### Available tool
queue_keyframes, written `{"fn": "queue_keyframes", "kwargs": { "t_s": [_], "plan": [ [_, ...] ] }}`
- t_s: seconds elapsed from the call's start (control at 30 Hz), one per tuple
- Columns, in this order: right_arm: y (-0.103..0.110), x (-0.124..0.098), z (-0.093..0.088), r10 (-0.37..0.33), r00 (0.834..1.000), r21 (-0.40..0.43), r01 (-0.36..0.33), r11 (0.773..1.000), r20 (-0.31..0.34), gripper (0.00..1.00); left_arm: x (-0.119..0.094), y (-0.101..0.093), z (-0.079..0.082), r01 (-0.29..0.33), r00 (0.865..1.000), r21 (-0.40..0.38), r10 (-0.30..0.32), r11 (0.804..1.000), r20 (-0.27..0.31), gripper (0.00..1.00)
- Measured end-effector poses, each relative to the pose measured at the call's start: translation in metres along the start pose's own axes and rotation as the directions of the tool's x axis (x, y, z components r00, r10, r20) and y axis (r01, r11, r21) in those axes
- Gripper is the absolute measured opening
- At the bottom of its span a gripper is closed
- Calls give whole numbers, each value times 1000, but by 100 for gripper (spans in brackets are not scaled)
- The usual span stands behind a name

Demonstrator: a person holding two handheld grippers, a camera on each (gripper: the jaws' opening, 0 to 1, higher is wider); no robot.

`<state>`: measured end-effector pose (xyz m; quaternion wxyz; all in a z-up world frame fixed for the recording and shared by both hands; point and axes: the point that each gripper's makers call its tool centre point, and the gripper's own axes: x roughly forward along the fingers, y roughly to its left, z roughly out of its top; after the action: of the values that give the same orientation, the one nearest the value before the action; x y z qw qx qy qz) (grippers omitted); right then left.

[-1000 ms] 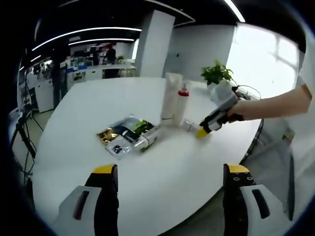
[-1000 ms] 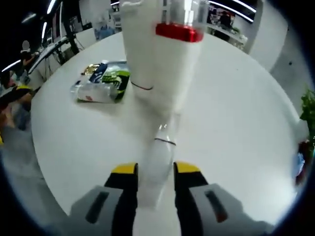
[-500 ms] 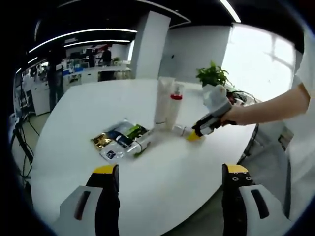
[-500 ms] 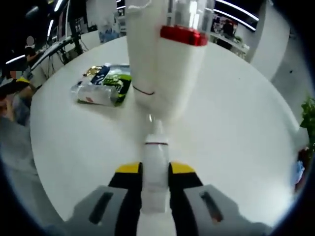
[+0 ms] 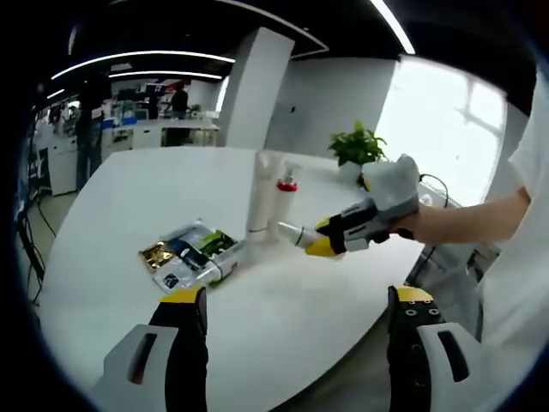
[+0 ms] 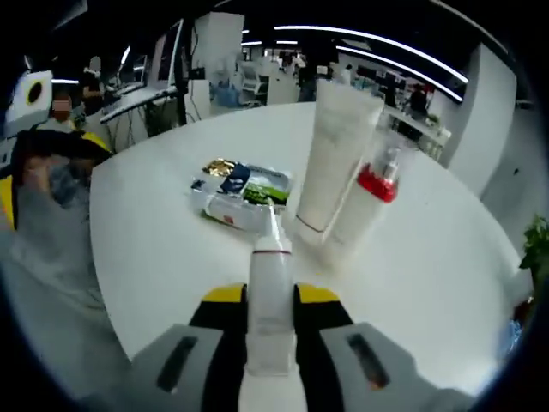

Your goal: Arrange the skincare products in the storage area until every visible bottle or jar stands upright without overlapping.

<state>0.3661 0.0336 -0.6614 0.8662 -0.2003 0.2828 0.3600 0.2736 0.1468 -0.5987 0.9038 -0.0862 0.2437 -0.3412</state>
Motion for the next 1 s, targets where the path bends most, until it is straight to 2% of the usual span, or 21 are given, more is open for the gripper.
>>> {"fn": "queue_keyframes", "kwargs": {
  "t_s": [0.27,0.47,0.63,0.83,1.0],
  "plan": [
    [28,-38,37,-10,991,-43,16,999,134,19,-1,-21,23,74,996,-65,-70,995,64,85],
    [57,-58,46,40,983,-66,-28,997,180,19,-1,-33,37,121,989,-102,-112,987,93,83],
    [77,-70,49,71,975,-72,-57,996,210,19,1,-39,40,151,986,-148,-137,977,98,82],
    [86,-82,61,79,961,-58,-66,996,263,19,2,-47,40,195,979,-233,-175,953,105,75],
    [100,-94,74,100,946,-118,-66,991,307,19,4,-51,44,211,974,-258,-182,943,131,69]
  ]
}}
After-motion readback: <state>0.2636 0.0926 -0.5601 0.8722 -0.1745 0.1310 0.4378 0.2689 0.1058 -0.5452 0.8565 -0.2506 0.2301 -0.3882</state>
